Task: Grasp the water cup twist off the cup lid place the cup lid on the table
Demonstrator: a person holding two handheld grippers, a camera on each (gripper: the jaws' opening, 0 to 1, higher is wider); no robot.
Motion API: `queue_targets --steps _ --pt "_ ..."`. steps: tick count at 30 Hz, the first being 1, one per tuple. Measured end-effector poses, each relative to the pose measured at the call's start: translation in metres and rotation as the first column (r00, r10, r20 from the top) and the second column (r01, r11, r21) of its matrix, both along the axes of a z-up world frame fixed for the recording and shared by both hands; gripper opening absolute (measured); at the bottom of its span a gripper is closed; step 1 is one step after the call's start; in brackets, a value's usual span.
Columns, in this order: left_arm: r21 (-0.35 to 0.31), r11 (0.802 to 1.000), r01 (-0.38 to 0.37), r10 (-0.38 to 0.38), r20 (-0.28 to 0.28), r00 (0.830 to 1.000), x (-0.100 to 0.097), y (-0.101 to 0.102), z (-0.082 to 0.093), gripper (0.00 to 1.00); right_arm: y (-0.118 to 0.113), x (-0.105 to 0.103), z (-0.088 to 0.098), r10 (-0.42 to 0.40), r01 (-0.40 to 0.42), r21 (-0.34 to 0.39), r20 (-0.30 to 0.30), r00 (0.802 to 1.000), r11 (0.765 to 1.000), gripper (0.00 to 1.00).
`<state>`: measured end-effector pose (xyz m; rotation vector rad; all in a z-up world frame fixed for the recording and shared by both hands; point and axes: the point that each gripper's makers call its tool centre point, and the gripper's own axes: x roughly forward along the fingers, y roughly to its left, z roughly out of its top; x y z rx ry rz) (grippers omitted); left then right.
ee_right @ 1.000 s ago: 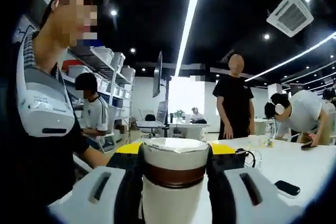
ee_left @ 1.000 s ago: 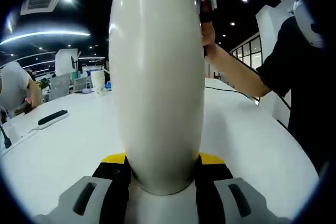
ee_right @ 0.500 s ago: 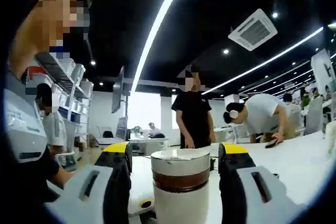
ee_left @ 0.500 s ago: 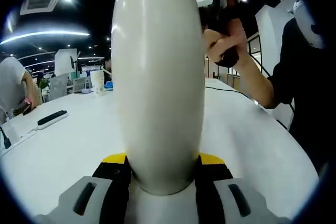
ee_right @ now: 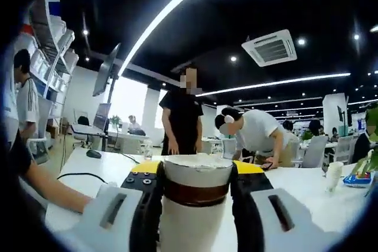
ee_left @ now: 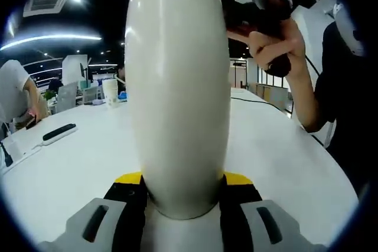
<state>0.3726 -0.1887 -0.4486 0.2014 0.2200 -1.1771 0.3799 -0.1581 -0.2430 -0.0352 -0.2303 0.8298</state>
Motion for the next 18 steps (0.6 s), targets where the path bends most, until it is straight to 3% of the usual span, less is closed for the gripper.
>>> queue_targets --steps 6,8,11,18 --pt "-0.002 1.0 0.001 -0.001 0.0 1.0 0.0 -0.0006 0.0001 0.5 0.0039 -0.0024 -0.0013 0.14 -0.141 -0.016 -0.041 0.989 0.99 0.47" --pt "-0.002 1.0 0.001 -0.001 -0.001 1.0 0.0 -0.0007 0.0001 0.5 0.0045 -0.0032 -0.002 0.231 -0.232 -0.007 -0.071 0.97 0.973 0.47" --pt "-0.002 1.0 0.003 -0.003 0.003 1.0 0.0002 -0.0009 0.0002 0.5 0.0035 -0.0041 -0.0036 0.303 -0.303 0.019 -0.117 0.946 0.953 0.47" --pt "-0.009 1.0 0.017 -0.016 0.03 0.999 0.0001 0.0002 0.0073 0.49 0.0046 -0.0065 -0.0052 0.3 -0.304 -0.027 -0.09 0.95 0.952 0.47"
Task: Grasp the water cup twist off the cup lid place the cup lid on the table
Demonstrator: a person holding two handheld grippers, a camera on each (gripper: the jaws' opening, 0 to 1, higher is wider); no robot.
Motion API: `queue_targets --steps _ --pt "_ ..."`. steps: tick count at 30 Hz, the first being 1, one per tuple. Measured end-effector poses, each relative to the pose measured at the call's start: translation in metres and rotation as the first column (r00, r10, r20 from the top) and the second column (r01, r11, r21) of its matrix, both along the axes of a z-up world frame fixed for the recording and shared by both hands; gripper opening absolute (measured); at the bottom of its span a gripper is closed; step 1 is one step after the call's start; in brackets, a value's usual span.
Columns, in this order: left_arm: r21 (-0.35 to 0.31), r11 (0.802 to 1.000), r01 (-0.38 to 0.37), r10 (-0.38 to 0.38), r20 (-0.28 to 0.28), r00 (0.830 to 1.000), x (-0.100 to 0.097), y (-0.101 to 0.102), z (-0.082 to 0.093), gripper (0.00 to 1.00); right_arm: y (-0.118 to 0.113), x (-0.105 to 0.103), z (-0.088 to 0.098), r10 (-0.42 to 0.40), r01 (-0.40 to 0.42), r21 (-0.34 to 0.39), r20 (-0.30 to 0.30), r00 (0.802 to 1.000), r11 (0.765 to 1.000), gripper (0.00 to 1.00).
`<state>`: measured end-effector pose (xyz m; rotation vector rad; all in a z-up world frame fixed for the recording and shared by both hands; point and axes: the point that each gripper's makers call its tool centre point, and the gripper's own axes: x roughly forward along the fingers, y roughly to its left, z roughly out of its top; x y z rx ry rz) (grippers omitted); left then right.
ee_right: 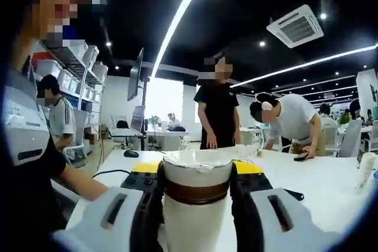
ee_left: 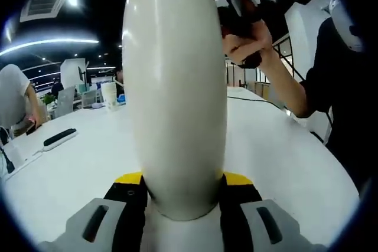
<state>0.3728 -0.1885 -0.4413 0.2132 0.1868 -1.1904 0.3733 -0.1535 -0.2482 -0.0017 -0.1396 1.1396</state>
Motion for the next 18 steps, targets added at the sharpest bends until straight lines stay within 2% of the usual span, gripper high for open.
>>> queue_targets --steps 4,9,18 --pt "-0.083 0.997 0.001 -0.001 -0.005 1.0 0.0 0.001 0.014 0.49 0.002 0.0 -0.001 0.005 -0.005 -0.001 -0.002 1.0 1.0 0.47" --pt "-0.248 0.969 -0.001 0.0 -0.002 1.0 0.0 0.004 0.042 0.48 0.004 0.0 -0.002 0.011 -0.011 -0.002 -0.009 1.0 1.0 0.47" --pt "-0.274 0.962 0.004 0.008 0.045 0.999 0.001 0.002 0.051 0.49 0.005 0.001 -0.004 0.025 -0.024 0.02 -0.036 0.999 1.0 0.46"
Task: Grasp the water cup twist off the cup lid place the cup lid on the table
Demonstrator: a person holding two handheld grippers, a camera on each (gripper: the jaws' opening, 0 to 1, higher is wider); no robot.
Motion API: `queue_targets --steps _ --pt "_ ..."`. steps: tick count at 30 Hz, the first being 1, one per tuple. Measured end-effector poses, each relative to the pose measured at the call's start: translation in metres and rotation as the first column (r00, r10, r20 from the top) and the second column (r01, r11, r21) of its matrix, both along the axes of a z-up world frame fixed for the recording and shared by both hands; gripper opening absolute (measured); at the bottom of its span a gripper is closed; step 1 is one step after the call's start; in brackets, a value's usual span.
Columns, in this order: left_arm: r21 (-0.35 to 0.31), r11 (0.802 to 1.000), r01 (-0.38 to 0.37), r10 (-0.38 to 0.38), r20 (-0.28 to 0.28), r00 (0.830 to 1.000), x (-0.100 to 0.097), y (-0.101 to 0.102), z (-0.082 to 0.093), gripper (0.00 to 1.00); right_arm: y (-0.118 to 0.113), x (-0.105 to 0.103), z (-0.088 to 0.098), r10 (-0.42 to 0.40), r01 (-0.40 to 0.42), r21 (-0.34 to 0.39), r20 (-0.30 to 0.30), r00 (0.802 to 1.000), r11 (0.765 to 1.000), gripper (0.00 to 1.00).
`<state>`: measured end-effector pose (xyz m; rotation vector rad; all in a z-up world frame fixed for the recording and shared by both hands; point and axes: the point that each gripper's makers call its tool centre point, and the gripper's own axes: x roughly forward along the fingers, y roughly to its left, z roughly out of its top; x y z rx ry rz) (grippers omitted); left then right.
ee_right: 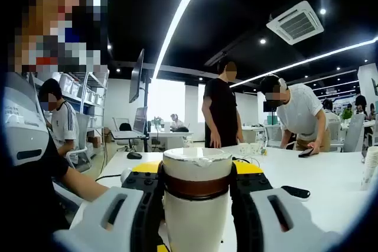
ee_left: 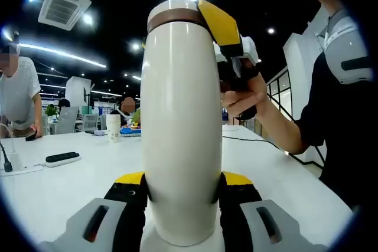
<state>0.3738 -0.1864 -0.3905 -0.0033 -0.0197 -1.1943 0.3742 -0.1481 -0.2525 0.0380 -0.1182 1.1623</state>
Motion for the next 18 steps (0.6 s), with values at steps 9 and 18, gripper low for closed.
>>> queue_targets --steps 9,18 --pt "-0.014 1.0 -0.018 0.017 -0.016 1.0 0.0027 -0.0079 0.0017 0.52 0.0022 -0.0005 -0.0027 0.002 -0.002 -0.017 -0.001 1.0 1.0 0.47" --pt "-0.014 1.0 -0.016 0.016 -0.023 1.0 0.0033 -0.009 -0.0005 0.51 0.0001 -0.0026 -0.0065 -0.076 0.079 -0.067 0.038 0.996 0.995 0.54"
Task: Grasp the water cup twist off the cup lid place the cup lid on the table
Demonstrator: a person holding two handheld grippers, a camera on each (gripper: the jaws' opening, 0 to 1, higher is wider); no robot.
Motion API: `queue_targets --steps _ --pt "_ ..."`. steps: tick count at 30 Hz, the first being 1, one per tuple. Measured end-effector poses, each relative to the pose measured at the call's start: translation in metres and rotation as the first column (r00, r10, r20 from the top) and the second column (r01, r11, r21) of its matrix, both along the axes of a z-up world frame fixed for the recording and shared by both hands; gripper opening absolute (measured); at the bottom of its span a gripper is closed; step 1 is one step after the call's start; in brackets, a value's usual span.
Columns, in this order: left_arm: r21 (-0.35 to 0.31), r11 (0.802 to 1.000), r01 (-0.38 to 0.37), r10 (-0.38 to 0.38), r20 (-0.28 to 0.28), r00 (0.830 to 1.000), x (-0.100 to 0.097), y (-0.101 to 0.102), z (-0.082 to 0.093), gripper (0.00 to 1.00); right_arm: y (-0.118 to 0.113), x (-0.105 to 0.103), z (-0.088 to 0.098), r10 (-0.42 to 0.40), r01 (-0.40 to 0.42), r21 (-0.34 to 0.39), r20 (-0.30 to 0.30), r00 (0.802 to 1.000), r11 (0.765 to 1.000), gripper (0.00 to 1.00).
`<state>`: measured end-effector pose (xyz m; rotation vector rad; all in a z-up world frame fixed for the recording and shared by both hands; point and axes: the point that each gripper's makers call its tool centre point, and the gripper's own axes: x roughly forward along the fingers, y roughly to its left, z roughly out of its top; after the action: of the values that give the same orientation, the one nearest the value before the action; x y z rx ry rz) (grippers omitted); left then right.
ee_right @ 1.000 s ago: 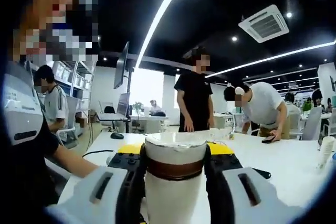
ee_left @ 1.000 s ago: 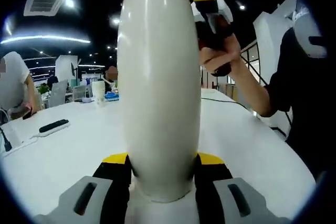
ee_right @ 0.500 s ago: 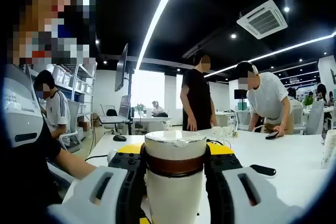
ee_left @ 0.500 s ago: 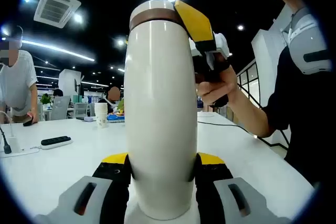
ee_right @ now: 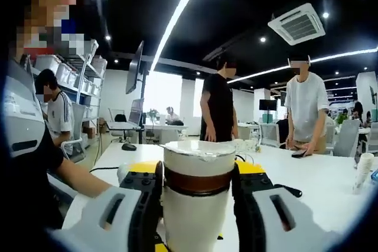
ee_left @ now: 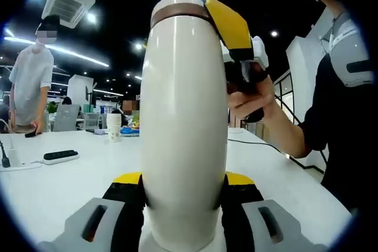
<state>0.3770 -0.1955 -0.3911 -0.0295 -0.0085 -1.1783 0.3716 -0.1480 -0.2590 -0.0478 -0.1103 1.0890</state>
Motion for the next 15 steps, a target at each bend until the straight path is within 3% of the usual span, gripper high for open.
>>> queue_targets --steps 2,4,5,8,11,15 --pt "-0.001 1.0 -0.003 0.003 0.005 1.0 0.001 0.0 0.0 0.51 0.001 0.003 0.009 -0.057 0.062 0.098 -0.047 0.997 0.993 0.58" --pt "-0.004 1.0 -0.006 0.006 0.001 1.0 0.001 0.001 -0.001 0.51 0.001 0.005 0.011 -0.094 0.103 0.131 -0.073 0.993 0.986 0.57" --pt "-0.004 1.0 -0.009 0.009 0.001 1.0 0.001 0.001 -0.001 0.51 0.002 0.007 0.016 -0.138 0.138 0.134 -0.01 0.99 0.981 0.57" --pt "-0.002 1.0 -0.016 0.016 0.008 1.0 0.001 0.0 -0.001 0.51 -0.001 0.012 0.019 -0.201 0.196 0.124 0.034 0.979 0.973 0.51" --pt "-0.003 1.0 -0.016 0.016 0.008 1.0 0.002 0.001 -0.001 0.51 0.0 0.009 0.018 -0.178 0.173 0.106 0.045 0.983 0.979 0.51" --pt "-0.003 1.0 -0.014 0.014 0.007 1.0 0.001 0.001 -0.001 0.51 0.003 0.004 0.017 -0.063 0.058 0.068 0.076 0.995 0.996 0.51"
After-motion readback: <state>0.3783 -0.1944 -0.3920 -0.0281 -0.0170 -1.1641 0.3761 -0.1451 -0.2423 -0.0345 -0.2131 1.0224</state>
